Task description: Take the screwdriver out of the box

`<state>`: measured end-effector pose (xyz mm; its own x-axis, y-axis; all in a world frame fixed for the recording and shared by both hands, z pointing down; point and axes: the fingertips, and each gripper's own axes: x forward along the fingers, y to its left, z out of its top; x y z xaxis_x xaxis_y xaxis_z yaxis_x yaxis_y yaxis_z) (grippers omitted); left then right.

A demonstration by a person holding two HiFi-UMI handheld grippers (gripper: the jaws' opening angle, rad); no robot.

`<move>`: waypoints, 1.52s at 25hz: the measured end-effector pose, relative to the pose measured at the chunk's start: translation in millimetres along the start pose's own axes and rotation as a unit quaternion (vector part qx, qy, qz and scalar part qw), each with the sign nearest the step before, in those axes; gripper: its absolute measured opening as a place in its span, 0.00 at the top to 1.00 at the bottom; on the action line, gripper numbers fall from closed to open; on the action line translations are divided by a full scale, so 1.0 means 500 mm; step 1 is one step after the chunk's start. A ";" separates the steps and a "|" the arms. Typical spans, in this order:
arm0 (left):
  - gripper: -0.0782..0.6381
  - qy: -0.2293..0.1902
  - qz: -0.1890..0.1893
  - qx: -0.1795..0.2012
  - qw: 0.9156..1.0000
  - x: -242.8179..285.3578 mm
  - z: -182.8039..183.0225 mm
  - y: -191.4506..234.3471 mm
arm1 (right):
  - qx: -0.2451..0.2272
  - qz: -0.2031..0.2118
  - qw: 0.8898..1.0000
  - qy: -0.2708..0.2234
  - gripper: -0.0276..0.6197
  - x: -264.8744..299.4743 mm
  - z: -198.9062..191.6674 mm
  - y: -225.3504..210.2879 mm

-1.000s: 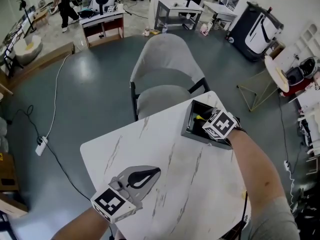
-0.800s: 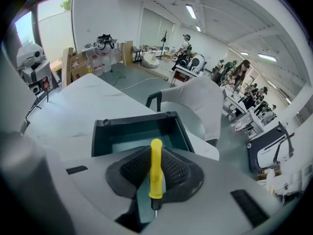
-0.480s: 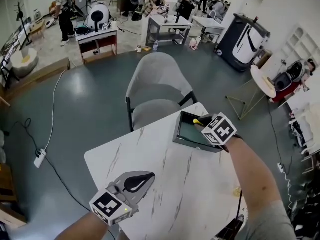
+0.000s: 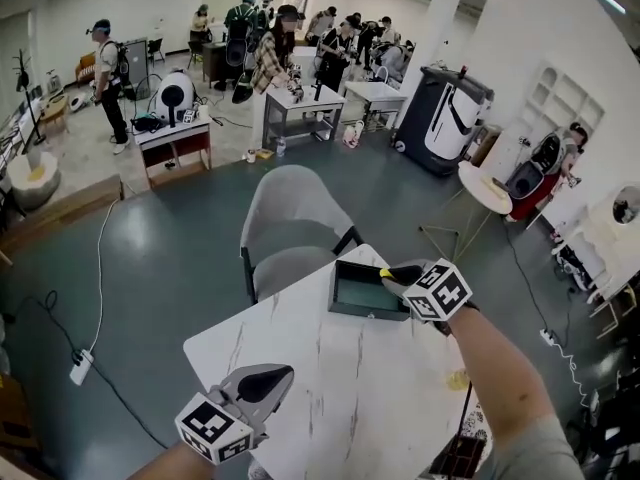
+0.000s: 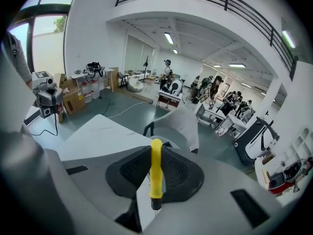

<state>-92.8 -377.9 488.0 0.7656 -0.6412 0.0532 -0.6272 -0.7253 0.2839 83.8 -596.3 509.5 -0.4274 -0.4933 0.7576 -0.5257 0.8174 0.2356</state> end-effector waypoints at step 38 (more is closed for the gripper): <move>0.88 -0.027 0.083 0.011 0.996 -0.092 0.072 -0.501 | 0.166 0.036 0.932 -0.319 0.86 -0.631 -0.234 0.274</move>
<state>24.0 -175.4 380.1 0.6420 -0.7654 0.0453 -0.7483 -0.6126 0.2546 232.8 -293.8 373.8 -0.7648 -0.6043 0.2233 -0.6327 0.7698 -0.0837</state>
